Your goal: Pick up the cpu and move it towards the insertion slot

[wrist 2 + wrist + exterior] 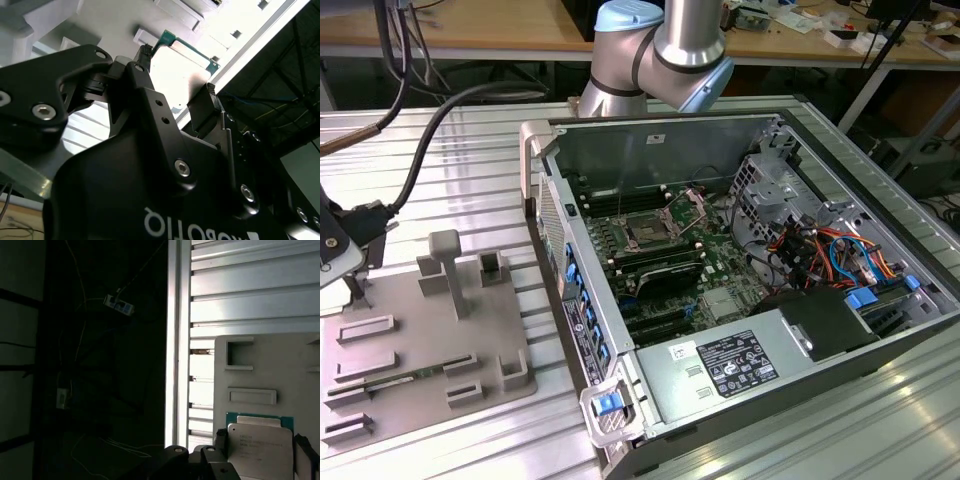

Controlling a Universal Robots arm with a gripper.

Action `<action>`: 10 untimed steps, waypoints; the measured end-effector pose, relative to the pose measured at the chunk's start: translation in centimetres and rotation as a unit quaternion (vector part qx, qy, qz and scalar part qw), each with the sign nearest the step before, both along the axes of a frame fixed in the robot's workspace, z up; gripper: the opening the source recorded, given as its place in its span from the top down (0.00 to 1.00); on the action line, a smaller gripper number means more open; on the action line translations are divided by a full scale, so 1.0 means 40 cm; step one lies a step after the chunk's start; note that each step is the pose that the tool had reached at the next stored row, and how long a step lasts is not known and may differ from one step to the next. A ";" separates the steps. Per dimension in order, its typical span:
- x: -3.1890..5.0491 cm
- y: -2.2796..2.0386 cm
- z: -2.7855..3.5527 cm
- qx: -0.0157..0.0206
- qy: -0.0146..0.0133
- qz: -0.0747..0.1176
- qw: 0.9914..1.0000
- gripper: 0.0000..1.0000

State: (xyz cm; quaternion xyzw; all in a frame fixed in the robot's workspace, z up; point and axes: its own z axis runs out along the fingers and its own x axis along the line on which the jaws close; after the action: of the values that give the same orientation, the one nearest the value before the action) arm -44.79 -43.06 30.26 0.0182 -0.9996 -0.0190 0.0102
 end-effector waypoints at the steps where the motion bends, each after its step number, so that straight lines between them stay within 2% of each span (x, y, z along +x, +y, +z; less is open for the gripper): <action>1: 0.000 0.000 0.003 0.000 0.000 0.000 1.000 0.45; 10: 0.000 0.000 0.036 0.000 0.000 0.000 1.000 0.45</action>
State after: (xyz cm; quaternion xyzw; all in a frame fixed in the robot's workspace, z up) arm -44.79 -43.06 31.69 0.0182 -0.9996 -0.0190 0.0103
